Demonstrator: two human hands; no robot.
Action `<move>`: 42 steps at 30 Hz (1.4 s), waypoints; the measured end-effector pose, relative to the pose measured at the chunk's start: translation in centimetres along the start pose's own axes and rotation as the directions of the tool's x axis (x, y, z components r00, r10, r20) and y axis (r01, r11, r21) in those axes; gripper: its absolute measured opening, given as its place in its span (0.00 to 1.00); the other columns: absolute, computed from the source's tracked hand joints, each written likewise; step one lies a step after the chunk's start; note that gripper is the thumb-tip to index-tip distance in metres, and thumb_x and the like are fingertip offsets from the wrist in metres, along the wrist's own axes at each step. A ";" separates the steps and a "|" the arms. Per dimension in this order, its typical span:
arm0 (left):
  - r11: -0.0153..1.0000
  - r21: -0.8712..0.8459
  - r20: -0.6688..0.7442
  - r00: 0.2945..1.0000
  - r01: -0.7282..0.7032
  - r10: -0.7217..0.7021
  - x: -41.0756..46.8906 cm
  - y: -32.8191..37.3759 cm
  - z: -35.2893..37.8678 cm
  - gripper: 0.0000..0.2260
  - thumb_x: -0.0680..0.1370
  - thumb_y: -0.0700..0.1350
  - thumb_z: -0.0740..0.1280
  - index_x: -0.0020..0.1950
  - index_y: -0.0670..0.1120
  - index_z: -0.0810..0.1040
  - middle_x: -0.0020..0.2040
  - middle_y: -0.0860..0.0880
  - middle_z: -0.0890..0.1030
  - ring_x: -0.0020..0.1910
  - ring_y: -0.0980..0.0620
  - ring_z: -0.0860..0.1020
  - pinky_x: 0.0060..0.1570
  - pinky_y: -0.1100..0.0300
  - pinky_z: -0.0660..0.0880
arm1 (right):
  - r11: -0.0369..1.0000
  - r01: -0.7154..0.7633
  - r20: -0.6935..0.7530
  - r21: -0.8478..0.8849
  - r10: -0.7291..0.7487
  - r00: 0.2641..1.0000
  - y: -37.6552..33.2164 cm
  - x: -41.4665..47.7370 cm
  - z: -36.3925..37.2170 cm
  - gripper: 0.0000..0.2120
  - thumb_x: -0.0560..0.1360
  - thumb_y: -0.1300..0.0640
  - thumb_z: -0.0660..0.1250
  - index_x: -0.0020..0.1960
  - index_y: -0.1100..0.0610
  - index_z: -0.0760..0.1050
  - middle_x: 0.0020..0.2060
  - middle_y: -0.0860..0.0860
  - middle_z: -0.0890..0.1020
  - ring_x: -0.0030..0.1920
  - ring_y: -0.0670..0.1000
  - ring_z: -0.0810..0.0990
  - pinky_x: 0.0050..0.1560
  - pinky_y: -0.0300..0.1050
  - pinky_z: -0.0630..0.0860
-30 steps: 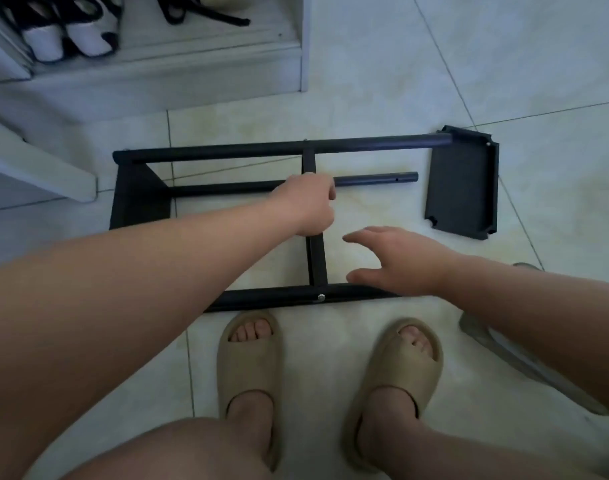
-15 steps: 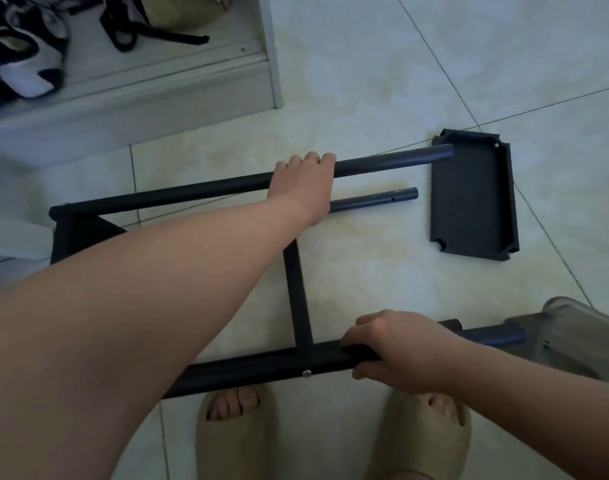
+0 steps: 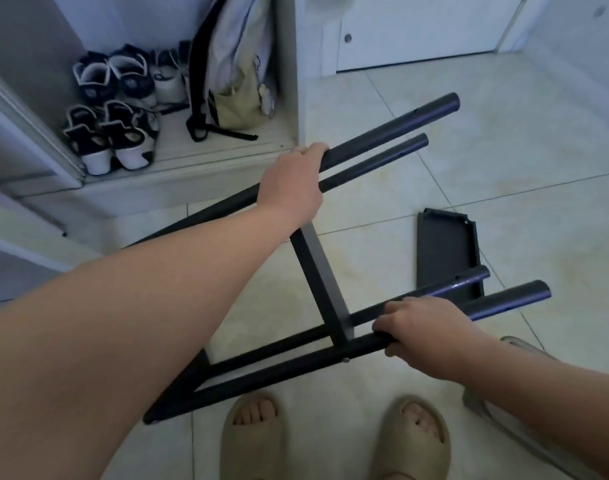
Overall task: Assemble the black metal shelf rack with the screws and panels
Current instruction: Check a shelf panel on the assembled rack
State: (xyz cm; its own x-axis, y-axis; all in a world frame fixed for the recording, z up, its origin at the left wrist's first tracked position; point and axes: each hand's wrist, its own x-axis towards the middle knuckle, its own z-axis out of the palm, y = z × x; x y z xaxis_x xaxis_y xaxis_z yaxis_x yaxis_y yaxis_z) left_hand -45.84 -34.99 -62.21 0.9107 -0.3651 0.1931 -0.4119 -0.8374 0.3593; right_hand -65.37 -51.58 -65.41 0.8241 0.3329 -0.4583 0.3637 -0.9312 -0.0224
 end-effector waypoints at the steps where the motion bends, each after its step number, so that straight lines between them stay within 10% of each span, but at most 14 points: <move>1: 0.998 -0.050 -0.050 0.998 0.026 -0.028 -0.4 0.1 -2.1 0.22 0.77 0.34 0.62 0.68 0.52 0.70 0.58 0.48 0.75 0.50 0.47 0.73 0.44 0.53 0.69 | 0.999 -0.010 -0.033 -0.049 0.008 0.999 0.0 -0.6 -1.1 0.11 0.82 0.47 0.63 0.63 0.44 0.76 0.56 0.44 0.77 0.57 0.51 0.77 0.50 0.46 0.70; 7: 0.941 -0.327 -0.268 0.946 0.089 -0.183 -4.6 -0.1 -11.6 0.19 0.77 0.33 0.62 0.66 0.49 0.71 0.59 0.48 0.77 0.52 0.50 0.75 0.50 0.55 0.73 | 0.935 -0.136 -0.250 -0.328 0.053 0.967 -0.5 -3.8 -6.1 0.13 0.83 0.52 0.60 0.66 0.45 0.74 0.57 0.45 0.77 0.59 0.53 0.75 0.62 0.49 0.65; 12: 0.862 -0.486 -0.344 0.875 0.144 -0.340 -8.9 -1.3 -15.0 0.18 0.77 0.32 0.64 0.62 0.49 0.71 0.59 0.49 0.76 0.54 0.52 0.74 0.48 0.64 0.69 | 0.887 -0.262 -0.611 -0.380 -0.029 0.791 -0.2 -5.1 -7.5 0.18 0.64 0.66 0.76 0.53 0.57 0.85 0.51 0.56 0.84 0.59 0.62 0.81 0.73 0.66 0.61; 16: 0.792 -0.580 -0.372 0.804 0.189 -0.464 -11.8 -2.3 -15.8 0.17 0.77 0.31 0.64 0.58 0.51 0.70 0.56 0.49 0.76 0.53 0.52 0.75 0.50 0.63 0.71 | 0.915 -0.343 -0.764 -0.212 0.063 0.642 -0.6 -5.3 -8.7 0.26 0.65 0.65 0.79 0.63 0.62 0.81 0.74 0.65 0.70 0.76 0.66 0.64 0.75 0.74 0.50; 21: 0.729 -0.649 -0.364 0.753 0.217 -0.549 -14.0 -3.4 -16.3 0.17 0.77 0.31 0.64 0.56 0.52 0.68 0.57 0.50 0.75 0.53 0.53 0.75 0.45 0.70 0.67 | 0.955 -0.259 -0.867 0.144 0.248 0.432 -3.2 -5.2 -10.6 0.27 0.73 0.64 0.76 0.70 0.67 0.73 0.77 0.67 0.62 0.78 0.68 0.61 0.73 0.74 0.58; 25: 0.678 -0.690 -0.333 0.721 0.253 -0.608 -15.3 -3.6 -16.6 0.18 0.76 0.31 0.63 0.59 0.50 0.68 0.57 0.49 0.76 0.53 0.51 0.76 0.45 0.66 0.70 | 0.869 0.015 -0.832 0.495 0.469 0.298 -5.1 -5.7 -12.7 0.32 0.75 0.67 0.73 0.76 0.62 0.65 0.74 0.60 0.64 0.74 0.61 0.64 0.69 0.43 0.65; 33: 0.636 -0.725 -0.299 0.711 0.265 -0.637 -17.7 -3.6 -16.9 0.18 0.76 0.30 0.63 0.56 0.51 0.68 0.55 0.49 0.76 0.51 0.52 0.76 0.44 0.67 0.71 | 0.250 0.220 -0.330 0.943 0.788 0.520 -5.7 -5.2 -13.1 0.23 0.81 0.62 0.67 0.73 0.52 0.65 0.52 0.43 0.78 0.50 0.44 0.81 0.56 0.58 0.82; 42: 0.574 -0.744 -0.239 0.666 0.342 -0.707 -17.8 -4.9 -15.1 0.17 0.76 0.32 0.67 0.55 0.52 0.68 0.49 0.55 0.76 0.48 0.57 0.77 0.37 0.71 0.70 | 0.280 0.282 -0.385 0.918 0.803 0.454 -5.3 -2.7 -13.3 0.17 0.81 0.65 0.65 0.64 0.48 0.69 0.52 0.44 0.79 0.53 0.50 0.83 0.53 0.59 0.82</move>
State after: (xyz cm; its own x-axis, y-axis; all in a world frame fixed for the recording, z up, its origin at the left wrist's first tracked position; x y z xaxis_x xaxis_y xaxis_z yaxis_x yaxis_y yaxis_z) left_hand -60.46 -18.21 -53.63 0.8905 0.4456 0.0925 0.0526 -0.3028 0.9516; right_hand -63.73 -45.61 -52.22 0.8337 -0.5400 0.1157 -0.0646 -0.3033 -0.9507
